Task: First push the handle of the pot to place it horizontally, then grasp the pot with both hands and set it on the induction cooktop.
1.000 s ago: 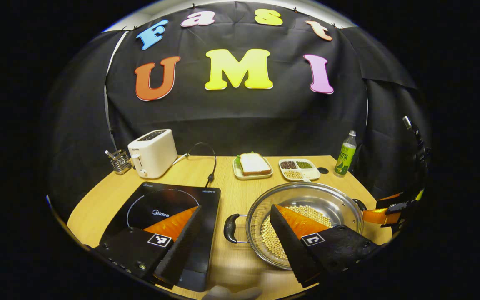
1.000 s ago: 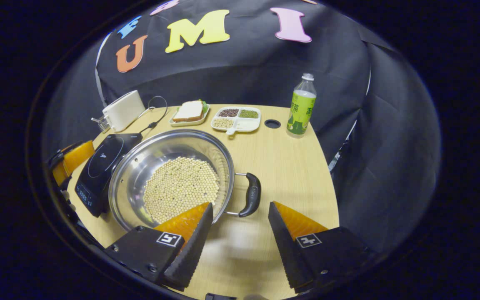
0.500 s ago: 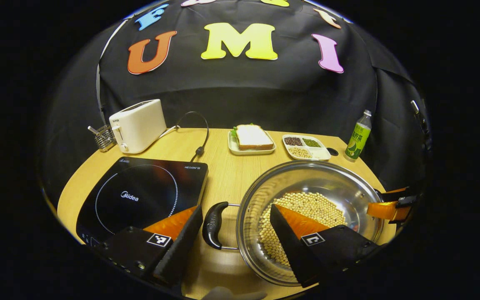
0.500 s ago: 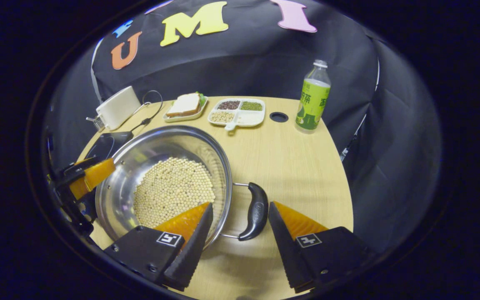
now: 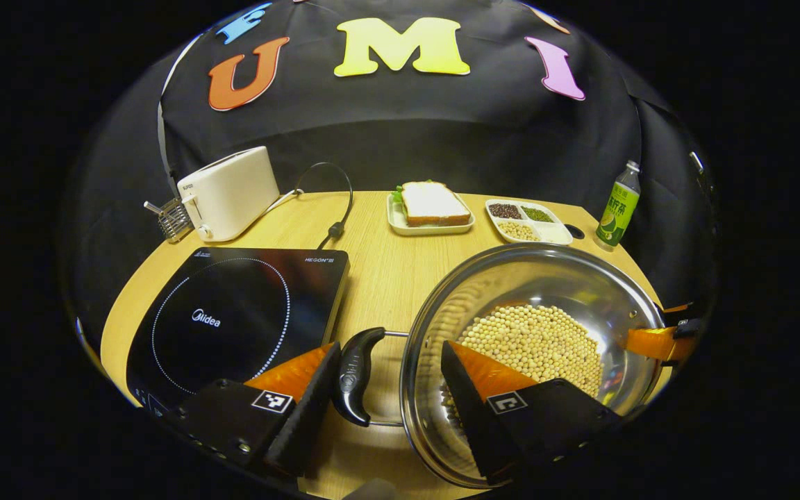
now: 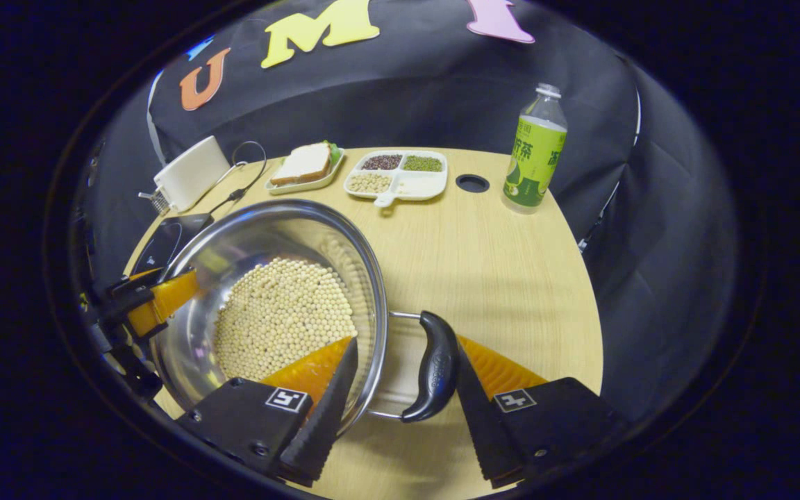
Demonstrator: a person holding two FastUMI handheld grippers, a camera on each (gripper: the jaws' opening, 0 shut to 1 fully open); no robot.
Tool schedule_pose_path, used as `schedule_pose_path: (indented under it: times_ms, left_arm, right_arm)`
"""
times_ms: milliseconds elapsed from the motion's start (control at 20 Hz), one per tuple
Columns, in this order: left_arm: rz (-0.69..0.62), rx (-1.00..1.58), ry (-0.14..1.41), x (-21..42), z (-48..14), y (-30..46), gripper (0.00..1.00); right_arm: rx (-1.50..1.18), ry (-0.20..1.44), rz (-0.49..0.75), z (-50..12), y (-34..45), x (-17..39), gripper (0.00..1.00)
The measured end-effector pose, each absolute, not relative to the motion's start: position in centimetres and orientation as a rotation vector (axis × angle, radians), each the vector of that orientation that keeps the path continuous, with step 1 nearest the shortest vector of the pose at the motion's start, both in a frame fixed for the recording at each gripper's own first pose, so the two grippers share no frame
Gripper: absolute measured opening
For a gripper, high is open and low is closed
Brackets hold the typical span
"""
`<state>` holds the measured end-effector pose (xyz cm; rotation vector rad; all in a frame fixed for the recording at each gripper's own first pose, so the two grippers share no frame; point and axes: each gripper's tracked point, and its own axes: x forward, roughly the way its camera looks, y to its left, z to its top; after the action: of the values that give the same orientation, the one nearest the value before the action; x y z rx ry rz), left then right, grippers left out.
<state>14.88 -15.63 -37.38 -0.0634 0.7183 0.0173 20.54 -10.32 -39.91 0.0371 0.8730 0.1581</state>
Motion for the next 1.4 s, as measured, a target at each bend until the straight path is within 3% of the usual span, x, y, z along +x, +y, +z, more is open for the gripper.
schedule_pose_path:
  times_ms: [50, 100, 150, 550, 600, 650, 700, 1400]
  left_arm:
    - [0.027, -0.067, 0.725, 14.8, -37.6, -15.3, 0.84]
    - [0.021, -0.077, 0.735, 14.9, -37.6, -15.4, 0.77]
    - [0.021, -0.076, 0.754, 14.6, -37.9, -15.5, 0.74]
    - [-0.012, -0.083, 0.799, 14.4, -37.7, -15.7, 0.66]
    - [-0.02, -0.083, 0.809, 14.2, -37.6, -15.8, 0.63]
    - [-0.024, -0.087, 0.803, 14.3, -37.6, -15.8, 0.74]
    - [-0.029, -0.083, 0.795, 14.2, -37.2, -15.8, 0.61]
    - [-0.043, -0.07, 0.718, 14.1, -31.1, -11.4, 0.61]
  right_arm:
    - [0.032, 0.877, 0.148, -40.1, -10.5, 20.6, 0.72]
    - [0.036, 0.879, 0.138, -40.1, -10.6, 20.7, 0.75]
    - [0.039, 0.888, 0.131, -40.0, -10.6, 20.7, 0.71]
    - [0.077, 0.941, 0.099, -39.7, -10.6, 20.2, 0.56]
    - [0.08, 0.94, 0.095, -39.5, -10.6, 20.0, 0.55]
    - [0.079, 0.935, 0.096, -39.3, -10.6, 19.9, 0.55]
    - [0.08, 0.932, 0.094, -39.0, -10.7, 19.6, 0.54]
    - [0.092, 0.858, 0.082, -32.7, -6.3, 17.8, 0.54]
